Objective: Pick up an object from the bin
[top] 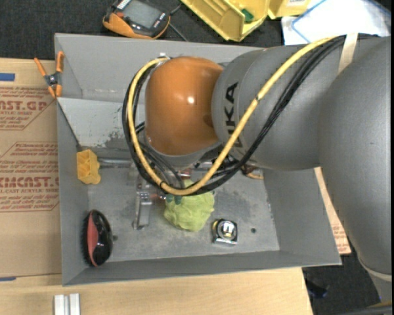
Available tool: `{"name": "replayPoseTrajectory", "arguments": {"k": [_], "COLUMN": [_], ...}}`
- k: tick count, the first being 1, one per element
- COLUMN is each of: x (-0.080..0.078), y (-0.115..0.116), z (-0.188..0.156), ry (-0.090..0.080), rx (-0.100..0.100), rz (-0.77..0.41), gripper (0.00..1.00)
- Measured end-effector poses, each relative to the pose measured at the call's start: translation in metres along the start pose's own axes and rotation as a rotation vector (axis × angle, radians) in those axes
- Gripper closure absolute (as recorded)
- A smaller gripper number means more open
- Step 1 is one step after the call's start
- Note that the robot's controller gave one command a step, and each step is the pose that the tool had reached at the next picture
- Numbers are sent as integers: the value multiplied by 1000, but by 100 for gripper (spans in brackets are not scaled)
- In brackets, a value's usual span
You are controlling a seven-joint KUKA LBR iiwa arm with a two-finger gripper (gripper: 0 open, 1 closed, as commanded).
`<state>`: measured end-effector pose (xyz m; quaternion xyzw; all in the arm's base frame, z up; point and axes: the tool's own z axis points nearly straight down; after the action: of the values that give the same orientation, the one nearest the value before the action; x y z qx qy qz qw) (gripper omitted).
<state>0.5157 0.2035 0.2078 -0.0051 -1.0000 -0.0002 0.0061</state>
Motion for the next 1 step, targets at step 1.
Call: {"name": "replayPoseTrajectory", "arguments": {"k": [1], "x": [29], "y": [-38], "z": [8], "ry": [-5], "rx": [0], "rz": [-190], "gripper": [0]}}
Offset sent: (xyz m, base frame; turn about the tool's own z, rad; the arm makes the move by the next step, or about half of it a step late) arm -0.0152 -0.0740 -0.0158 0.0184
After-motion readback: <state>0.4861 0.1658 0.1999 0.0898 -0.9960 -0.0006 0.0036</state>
